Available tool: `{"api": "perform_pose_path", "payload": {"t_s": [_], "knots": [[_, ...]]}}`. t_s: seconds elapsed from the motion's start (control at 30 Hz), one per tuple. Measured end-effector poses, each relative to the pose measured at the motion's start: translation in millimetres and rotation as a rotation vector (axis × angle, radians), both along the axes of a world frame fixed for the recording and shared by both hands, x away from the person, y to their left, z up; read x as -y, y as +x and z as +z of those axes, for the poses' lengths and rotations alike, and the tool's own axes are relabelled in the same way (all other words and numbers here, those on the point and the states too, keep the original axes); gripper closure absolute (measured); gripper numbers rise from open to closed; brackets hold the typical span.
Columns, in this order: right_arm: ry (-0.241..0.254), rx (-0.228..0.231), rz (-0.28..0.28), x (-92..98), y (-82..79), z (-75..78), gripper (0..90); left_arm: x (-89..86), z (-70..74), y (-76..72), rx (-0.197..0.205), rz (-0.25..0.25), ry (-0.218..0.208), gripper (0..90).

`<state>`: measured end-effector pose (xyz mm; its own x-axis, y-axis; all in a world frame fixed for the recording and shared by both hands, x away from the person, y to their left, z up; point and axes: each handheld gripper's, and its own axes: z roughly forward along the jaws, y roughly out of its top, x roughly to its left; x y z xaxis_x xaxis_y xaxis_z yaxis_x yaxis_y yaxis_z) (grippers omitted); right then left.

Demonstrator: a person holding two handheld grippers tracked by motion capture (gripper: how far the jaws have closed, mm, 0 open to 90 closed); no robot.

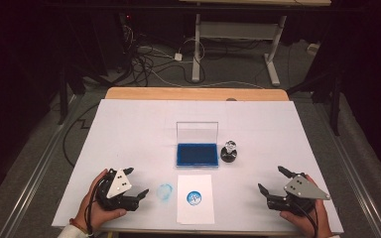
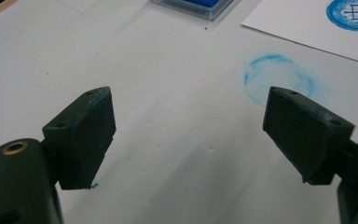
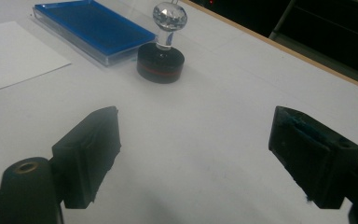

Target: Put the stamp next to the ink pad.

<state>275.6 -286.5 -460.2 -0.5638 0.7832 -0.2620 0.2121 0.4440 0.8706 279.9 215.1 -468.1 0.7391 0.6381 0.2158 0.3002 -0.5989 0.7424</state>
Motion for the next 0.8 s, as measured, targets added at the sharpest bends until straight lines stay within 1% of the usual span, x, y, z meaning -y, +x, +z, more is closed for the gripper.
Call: {"api": "perform_pose_path", "payload": {"t_s": [0.07,0.17,0.3,0.77,0.8], "knots": [[0.007,0.002,0.004,-0.9,-0.3,0.8,17.3,-0.6,0.4,-0.1,-0.001,0.0,-0.002,16.8],[-0.014,0.005,0.014,-2.8,-1.0,0.8,17.3,-0.6,0.7,-0.8,0.004,-0.001,0.0,16.8],[-0.003,0.01,0.015,-3.8,-1.5,2.3,17.3,-0.8,0.4,-0.2,0.001,-0.002,-0.001,16.8],[-0.002,0.013,0.017,-2.8,-3.1,3.6,17.3,1.0,-0.7,0.5,-0.004,-0.008,0.005,16.8],[-0.003,0.013,0.017,-2.7,-3.1,3.6,17.3,1.3,-1.1,0.2,-0.016,-0.006,0.001,16.8]]}}
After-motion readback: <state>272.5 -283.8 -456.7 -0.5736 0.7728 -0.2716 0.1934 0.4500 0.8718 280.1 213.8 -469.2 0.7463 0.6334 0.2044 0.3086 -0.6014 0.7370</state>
